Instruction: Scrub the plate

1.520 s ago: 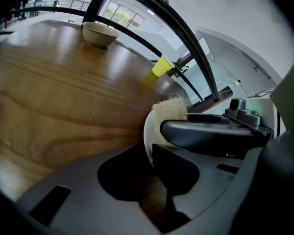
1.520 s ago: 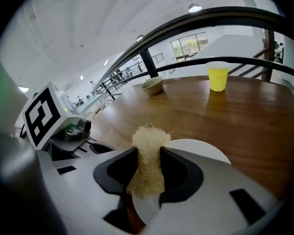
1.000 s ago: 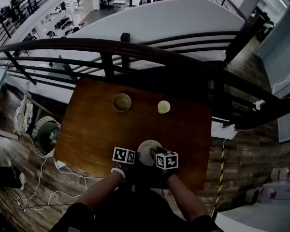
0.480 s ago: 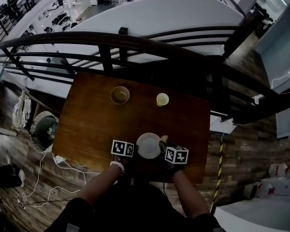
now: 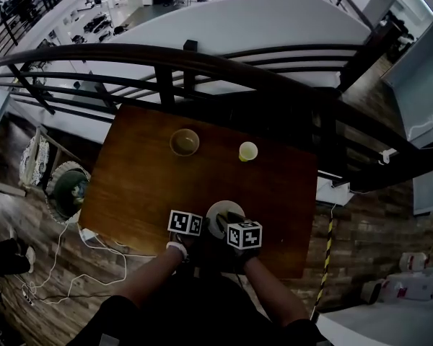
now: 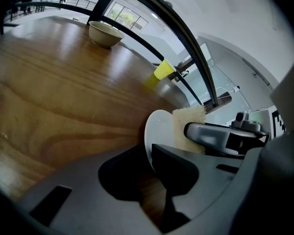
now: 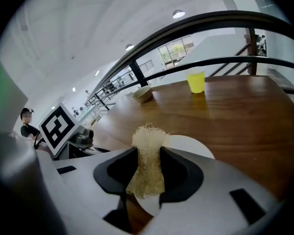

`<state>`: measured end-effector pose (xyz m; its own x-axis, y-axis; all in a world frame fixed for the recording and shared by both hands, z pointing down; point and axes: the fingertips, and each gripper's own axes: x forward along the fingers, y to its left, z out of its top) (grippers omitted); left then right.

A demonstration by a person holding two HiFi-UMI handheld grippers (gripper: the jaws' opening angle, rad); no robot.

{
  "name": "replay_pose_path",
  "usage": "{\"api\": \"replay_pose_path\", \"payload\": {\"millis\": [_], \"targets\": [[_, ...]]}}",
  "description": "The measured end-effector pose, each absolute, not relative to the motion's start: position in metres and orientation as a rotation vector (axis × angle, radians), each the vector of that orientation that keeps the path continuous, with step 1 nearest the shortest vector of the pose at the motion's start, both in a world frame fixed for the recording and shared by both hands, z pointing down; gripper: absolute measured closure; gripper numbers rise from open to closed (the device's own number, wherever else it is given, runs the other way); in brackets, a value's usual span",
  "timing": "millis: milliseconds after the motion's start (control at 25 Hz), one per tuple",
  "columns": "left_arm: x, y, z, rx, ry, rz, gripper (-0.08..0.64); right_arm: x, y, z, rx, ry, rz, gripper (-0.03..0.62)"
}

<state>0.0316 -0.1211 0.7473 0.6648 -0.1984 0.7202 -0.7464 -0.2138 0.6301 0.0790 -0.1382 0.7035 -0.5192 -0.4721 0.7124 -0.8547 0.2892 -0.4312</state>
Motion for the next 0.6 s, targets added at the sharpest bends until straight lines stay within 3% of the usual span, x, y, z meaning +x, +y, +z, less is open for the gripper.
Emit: {"api": "replay_pose_path", "payload": {"millis": [240,600], "targets": [[0.03,-0.121,0.747,1.744,-0.764,0.583,0.495,0.048,-0.133,0.712,1.065,-2.127,1.089,0.443],[0.031,-0.122,0.746,1.734,-0.761,0.577,0.495,0.091,-0.128,0.722,1.16,-2.072,1.187,0.443]]}}
